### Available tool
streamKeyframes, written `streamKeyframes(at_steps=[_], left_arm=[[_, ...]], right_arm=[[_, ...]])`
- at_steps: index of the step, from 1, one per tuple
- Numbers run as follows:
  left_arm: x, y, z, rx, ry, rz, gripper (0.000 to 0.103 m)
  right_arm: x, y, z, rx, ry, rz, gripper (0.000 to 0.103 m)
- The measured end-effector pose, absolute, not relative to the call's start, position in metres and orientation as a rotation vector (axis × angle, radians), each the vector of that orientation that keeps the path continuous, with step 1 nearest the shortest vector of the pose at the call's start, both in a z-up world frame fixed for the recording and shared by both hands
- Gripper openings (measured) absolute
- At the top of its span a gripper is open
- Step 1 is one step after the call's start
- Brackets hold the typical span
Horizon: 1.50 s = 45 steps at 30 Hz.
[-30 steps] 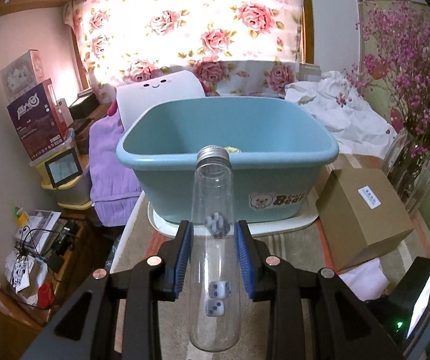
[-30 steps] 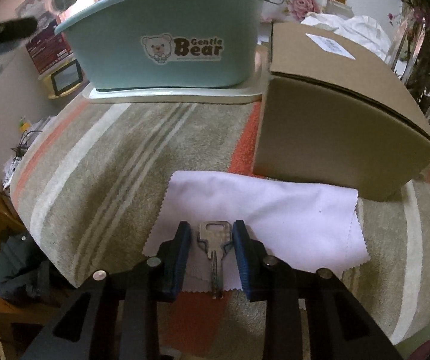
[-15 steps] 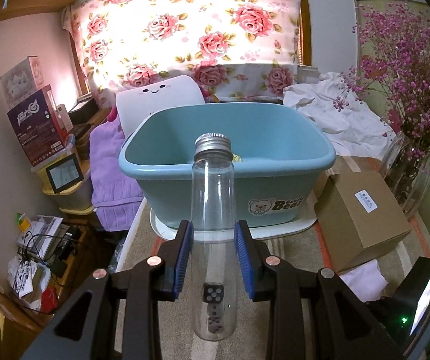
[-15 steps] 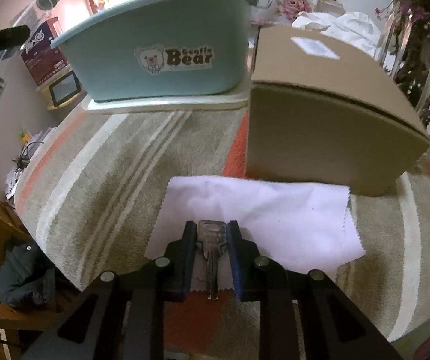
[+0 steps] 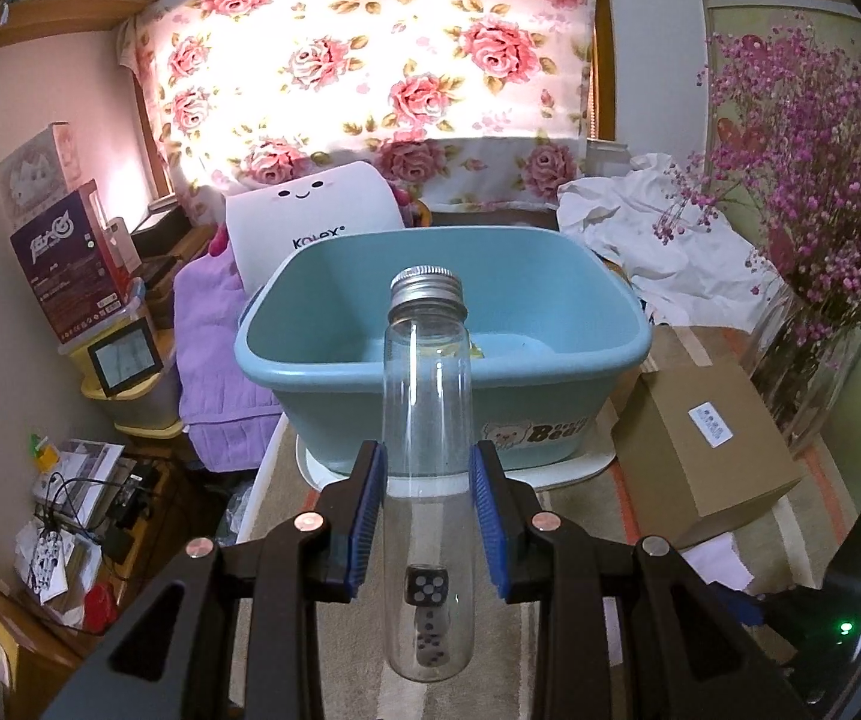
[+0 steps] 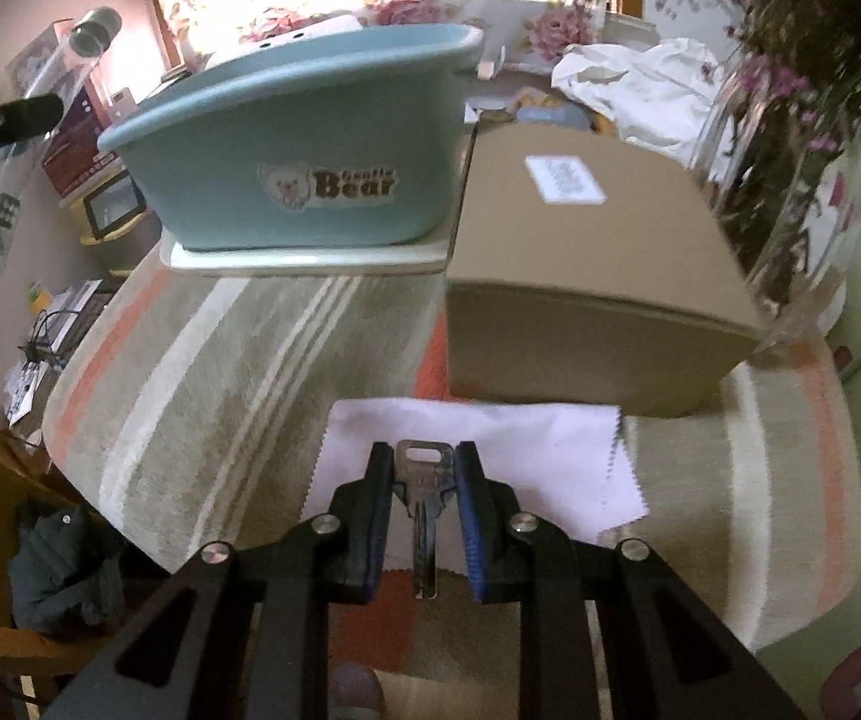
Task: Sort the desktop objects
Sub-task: 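Lift the dice bottle with the left gripper while the right gripper lifts the key, then carry the dice bottle over the basin and open the left gripper while the right gripper holds the key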
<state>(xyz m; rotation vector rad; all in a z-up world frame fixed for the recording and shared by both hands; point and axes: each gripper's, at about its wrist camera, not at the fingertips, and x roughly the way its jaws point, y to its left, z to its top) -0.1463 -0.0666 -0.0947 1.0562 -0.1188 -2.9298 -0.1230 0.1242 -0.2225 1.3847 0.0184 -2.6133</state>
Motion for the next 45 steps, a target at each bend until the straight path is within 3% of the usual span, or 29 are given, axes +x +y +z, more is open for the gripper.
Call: streamKeyframes(at_steps=[30, 45], left_arm=[[-0.116, -0.053, -0.019, 0.979, -0.138, -2.988, 0.032], [-0.116, -0.056, -0.006, 0.976, -0.127, -2.990, 0.032]], right_arm=[[-0.079, 0.142, -0.057, 1.289, -0.003, -2.801, 0.022], [-0.066, 0.131, -0.019, 1.238, 0.028, -2.811, 0.022]])
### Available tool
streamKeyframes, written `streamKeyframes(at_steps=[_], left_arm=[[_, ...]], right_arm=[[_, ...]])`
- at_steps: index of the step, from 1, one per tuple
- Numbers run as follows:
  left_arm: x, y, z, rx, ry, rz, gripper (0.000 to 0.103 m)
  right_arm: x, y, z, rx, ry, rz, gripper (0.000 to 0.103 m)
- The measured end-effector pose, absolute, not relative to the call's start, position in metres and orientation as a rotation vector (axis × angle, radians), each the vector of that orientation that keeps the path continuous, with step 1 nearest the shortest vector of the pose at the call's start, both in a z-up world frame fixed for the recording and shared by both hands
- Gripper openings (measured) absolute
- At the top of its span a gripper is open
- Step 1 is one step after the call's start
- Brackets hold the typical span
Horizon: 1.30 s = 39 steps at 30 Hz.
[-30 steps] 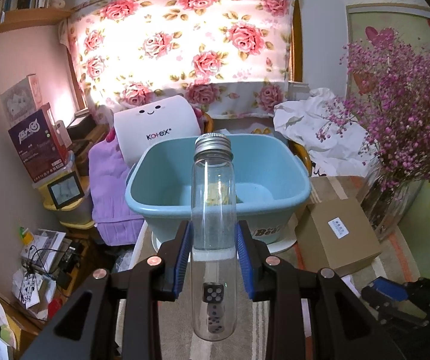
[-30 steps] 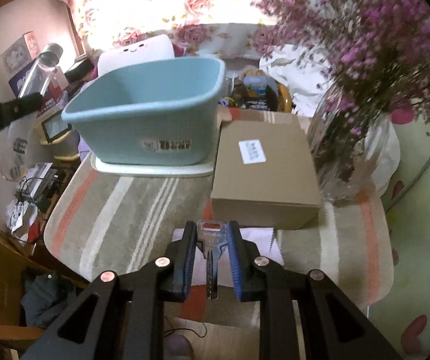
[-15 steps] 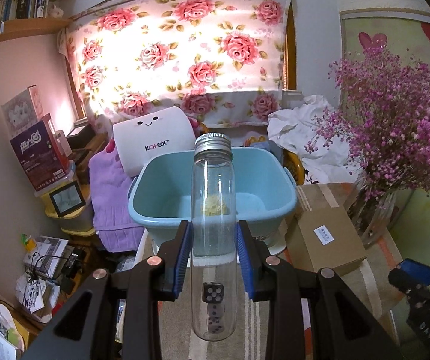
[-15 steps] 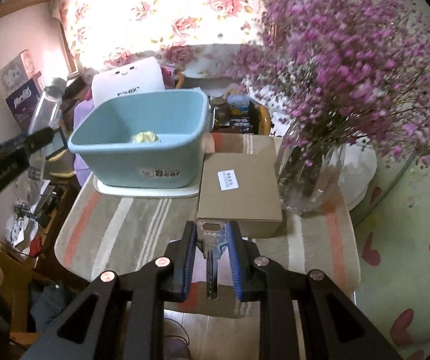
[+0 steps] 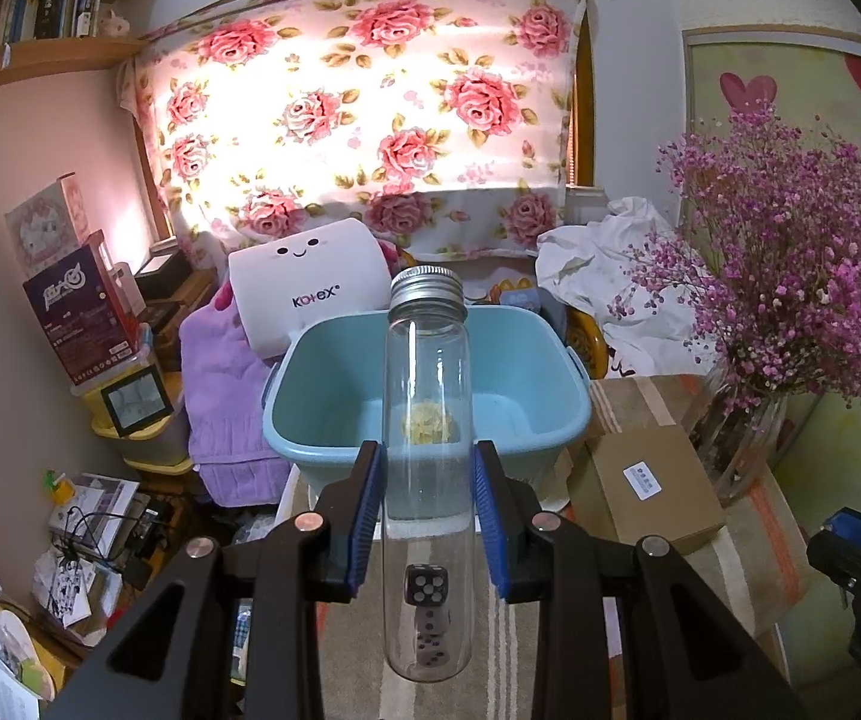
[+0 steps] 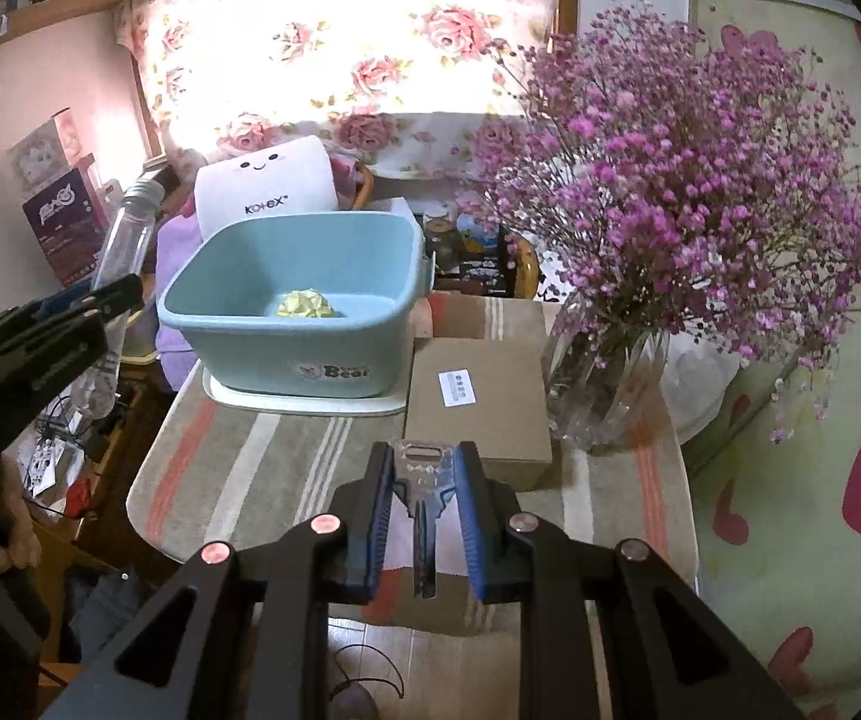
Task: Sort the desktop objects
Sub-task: 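Carry the dice bottle over the basin and open the left gripper while the right gripper holds the key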
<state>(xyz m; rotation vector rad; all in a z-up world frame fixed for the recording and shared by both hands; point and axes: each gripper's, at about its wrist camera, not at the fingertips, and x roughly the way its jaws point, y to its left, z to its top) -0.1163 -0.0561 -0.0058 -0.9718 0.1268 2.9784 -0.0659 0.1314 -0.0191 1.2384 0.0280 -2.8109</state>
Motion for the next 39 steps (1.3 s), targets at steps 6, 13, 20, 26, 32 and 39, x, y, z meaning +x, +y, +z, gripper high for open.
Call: streamKeyframes(at_steps=[6, 13, 20, 26, 32, 39], left_arm=[[-0.127, -0.059, -0.004, -0.971, 0.134, 2.979, 0.032], [-0.159, -0.069, -0.006, -0.982, 0.118, 2.981, 0.032], [-0.193, -0.078, -0.015, -0.999, 0.120, 2.983, 0.032], [-0.222, -0.084, -0.022, -1.018, 0.109, 2.978, 0.032], [-0.249, -0.088, -0.032, -1.043, 0.102, 2.971, 0.032], [-0.279, -0.091, -0.042, -1.054, 0.108, 2.968, 0.032]], right_arm=[[-0.071, 0.123, -0.015, 1.220, 0.036, -2.806, 0.021], [-0.088, 0.107, -0.010, 1.201, 0.040, -2.790, 0.021], [-0.112, 0.091, -0.006, 1.179, 0.051, -2.789, 0.021], [-0.142, 0.080, -0.004, 1.162, 0.054, -2.785, 0.021], [-0.174, 0.068, -0.003, 1.145, 0.058, -2.776, 0.021], [-0.202, 0.057, -0.007, 1.141, 0.056, -2.761, 0.021]])
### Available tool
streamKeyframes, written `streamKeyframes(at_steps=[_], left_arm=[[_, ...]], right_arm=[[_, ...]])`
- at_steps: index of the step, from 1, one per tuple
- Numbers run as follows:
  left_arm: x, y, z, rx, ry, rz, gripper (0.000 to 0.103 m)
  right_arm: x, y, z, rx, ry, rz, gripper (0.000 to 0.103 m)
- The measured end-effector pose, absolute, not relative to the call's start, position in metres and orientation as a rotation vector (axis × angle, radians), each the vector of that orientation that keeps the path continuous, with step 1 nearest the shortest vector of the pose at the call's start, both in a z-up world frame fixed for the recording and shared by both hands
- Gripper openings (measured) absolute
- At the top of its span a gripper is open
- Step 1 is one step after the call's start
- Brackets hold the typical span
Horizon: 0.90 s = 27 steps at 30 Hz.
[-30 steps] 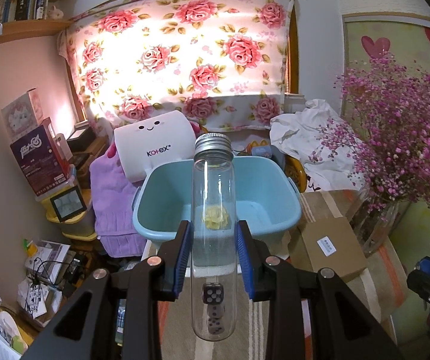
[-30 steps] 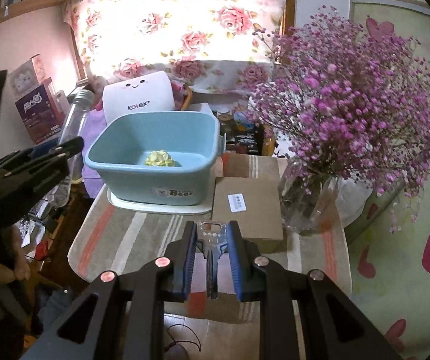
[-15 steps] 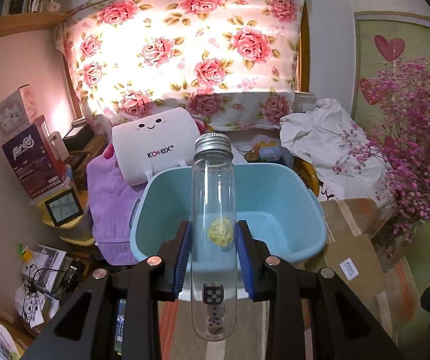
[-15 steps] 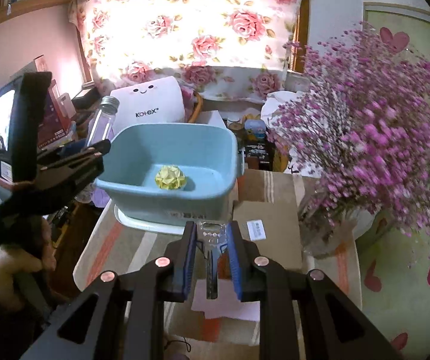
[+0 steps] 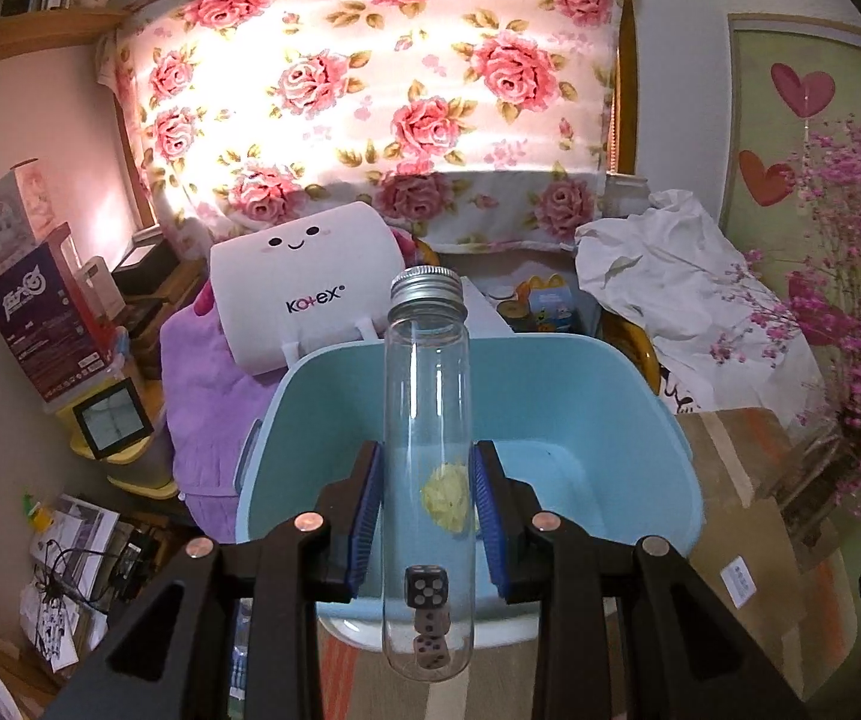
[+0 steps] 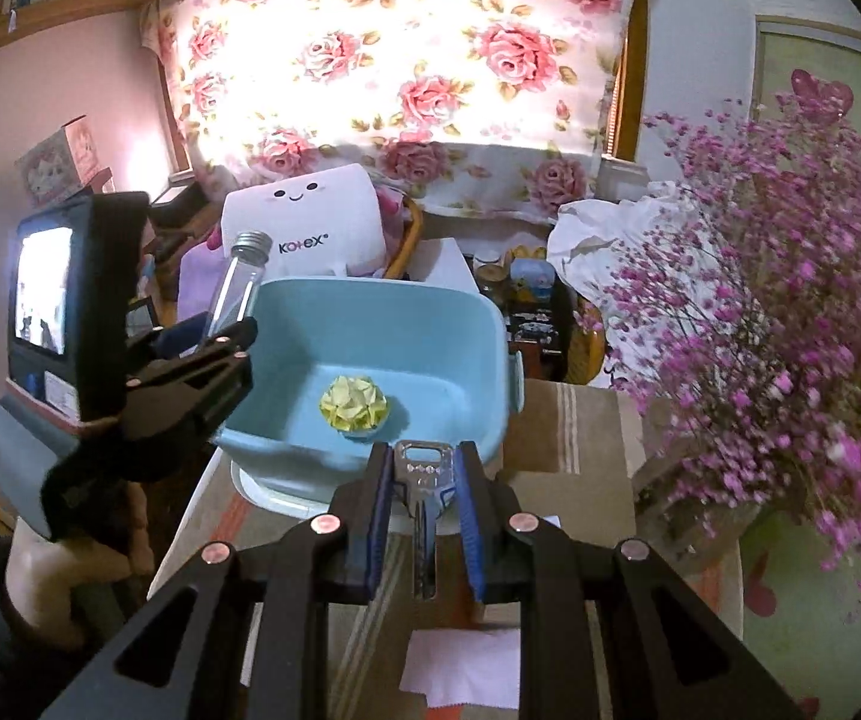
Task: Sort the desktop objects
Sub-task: 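Carry the dice bottle over the basin and open the left gripper while the right gripper holds the key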
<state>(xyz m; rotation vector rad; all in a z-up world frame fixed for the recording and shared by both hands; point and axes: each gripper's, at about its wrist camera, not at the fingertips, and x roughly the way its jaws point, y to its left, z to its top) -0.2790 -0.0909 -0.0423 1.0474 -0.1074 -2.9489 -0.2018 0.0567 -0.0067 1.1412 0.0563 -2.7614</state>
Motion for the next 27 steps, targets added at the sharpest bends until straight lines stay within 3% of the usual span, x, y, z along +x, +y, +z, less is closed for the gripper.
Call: streamKeyframes(at_steps=[27], left_arm=[[-0.363, -0.104, -0.085, 1.121, -0.078, -2.905, 0.032]], right_arm=[[-0.285, 0.031, -0.046, 1.185, 0.048, -2.716, 0.021]])
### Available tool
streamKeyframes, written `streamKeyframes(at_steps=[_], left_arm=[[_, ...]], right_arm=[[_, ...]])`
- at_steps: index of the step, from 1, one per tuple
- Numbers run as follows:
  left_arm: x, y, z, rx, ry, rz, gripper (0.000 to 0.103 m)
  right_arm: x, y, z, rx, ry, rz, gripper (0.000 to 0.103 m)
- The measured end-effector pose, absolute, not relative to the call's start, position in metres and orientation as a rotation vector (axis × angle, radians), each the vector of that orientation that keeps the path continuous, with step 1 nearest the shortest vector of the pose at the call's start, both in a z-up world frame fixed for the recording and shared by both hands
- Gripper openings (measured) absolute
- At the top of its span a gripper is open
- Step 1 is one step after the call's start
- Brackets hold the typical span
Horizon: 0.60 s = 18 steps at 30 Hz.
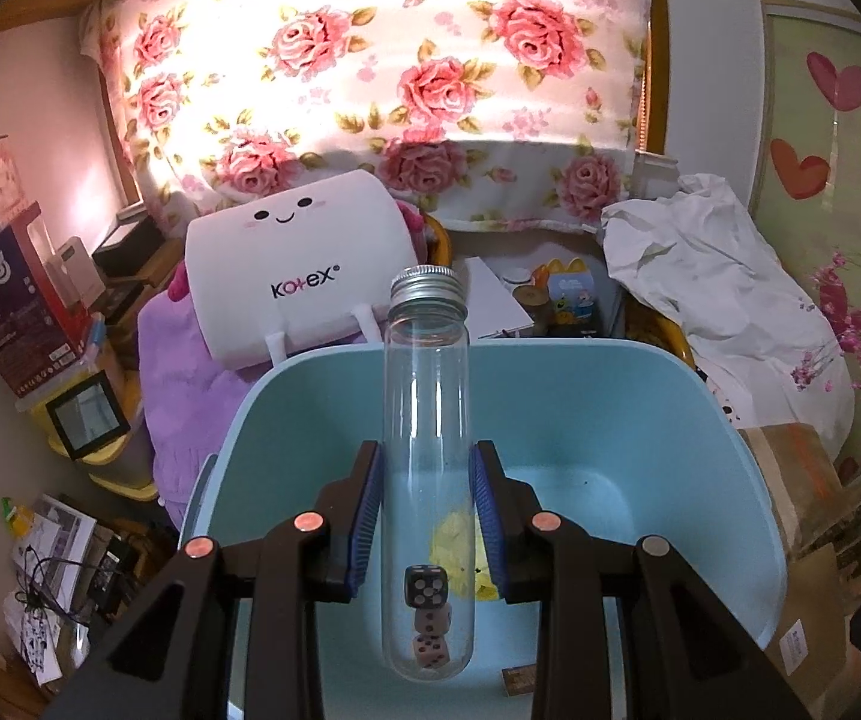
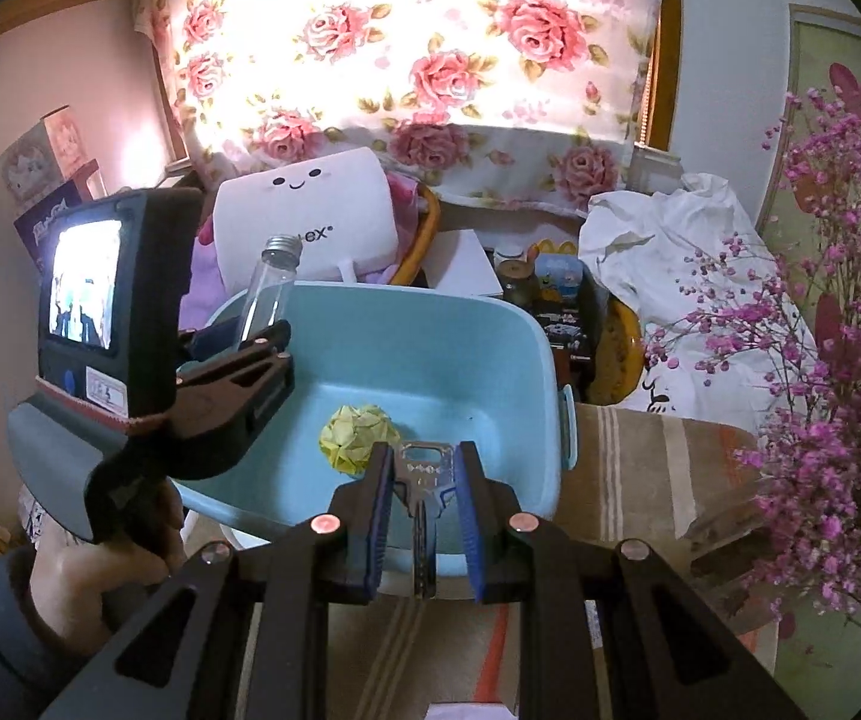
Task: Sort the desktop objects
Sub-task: 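Carry the dice bottle over the basin and open the left gripper while the right gripper holds the key, then lower the key into the basin and open the right gripper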
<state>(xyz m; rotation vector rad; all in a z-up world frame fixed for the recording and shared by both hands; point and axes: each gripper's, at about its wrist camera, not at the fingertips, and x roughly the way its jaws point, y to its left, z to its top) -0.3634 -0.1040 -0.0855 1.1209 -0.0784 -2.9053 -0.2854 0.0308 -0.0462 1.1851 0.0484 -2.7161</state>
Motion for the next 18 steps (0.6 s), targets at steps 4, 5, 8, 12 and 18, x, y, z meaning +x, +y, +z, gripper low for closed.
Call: streamKeyframes(at_steps=[4, 5, 8, 12, 18], left_arm=[[-0.3657, -0.1038, -0.0872, 1.126, -0.082, -2.905, 0.032], [-0.3660, -0.1036, -0.0873, 1.127, -0.083, -2.905, 0.032], [-0.3648, -0.1019, -0.0858, 1.113, -0.095, -2.906, 0.037], [-0.3624, -0.1000, -0.0825, 1.095, -0.106, -2.914, 0.065], [-0.3603, -0.1015, -0.0812, 1.095, -0.102, -2.909, 0.065]], right_arm=[[-0.2875, 0.0297, -0.0524, 1.204, 0.052, -2.711, 0.021], [-0.2877, 0.0301, -0.0533, 1.207, 0.051, -2.711, 0.021], [-0.2885, 0.0317, -0.0552, 1.214, 0.049, -2.712, 0.021], [-0.2901, 0.0338, -0.0557, 1.215, 0.053, -2.716, 0.022], [-0.2918, 0.0359, -0.0558, 1.210, 0.055, -2.719, 0.022]])
